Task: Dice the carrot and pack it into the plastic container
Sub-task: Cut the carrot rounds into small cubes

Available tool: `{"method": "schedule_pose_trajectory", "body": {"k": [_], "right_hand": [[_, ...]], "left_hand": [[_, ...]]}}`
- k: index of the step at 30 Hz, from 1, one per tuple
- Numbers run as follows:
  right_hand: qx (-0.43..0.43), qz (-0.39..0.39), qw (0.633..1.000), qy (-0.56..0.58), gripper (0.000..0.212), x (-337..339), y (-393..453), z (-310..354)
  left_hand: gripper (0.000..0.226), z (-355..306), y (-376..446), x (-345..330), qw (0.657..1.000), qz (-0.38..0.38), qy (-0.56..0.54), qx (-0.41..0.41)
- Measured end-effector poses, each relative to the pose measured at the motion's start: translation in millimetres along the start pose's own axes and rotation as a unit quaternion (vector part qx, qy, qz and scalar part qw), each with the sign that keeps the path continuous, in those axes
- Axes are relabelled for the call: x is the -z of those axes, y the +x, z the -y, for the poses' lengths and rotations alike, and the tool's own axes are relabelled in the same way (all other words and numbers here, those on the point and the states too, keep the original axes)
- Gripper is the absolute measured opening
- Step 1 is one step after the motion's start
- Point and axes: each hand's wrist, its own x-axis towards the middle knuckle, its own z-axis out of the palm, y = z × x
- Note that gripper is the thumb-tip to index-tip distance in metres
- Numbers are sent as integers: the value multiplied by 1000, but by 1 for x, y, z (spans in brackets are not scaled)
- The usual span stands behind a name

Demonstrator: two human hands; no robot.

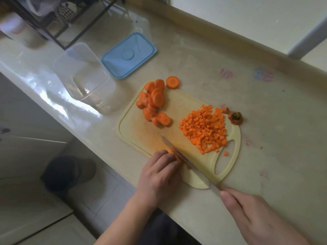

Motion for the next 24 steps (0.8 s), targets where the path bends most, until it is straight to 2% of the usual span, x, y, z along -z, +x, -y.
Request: {"method": "schedule_pose_trajectory", "body": {"k": [5, 10, 13, 17, 20, 24], "right_hand": [[-25, 2, 1000, 19, 54, 5, -10, 2], [-40, 15, 999, -25, 84, 4, -18, -5], [-34, 20, 999, -32, 77, 4, -16, -3], [-4, 13, 999, -48, 52, 0, -4, 4], [16, 3, 999, -48, 57, -3, 3, 4], [7, -4, 1000, -6, 54, 7, -2, 8]], "left_hand": [[8, -1, 0, 1, 1000, -10, 4, -4], [14, 0, -1, 1, 1000, 4, -10, 2], [17, 1, -1, 1, 1000, 6, -12, 0], [9, 1, 1, 2, 1000, -3, -18, 3], [14, 0, 1, 2, 1000, -6, -12, 4], [9, 0, -2, 3, 1000, -16, 19, -5]]}}
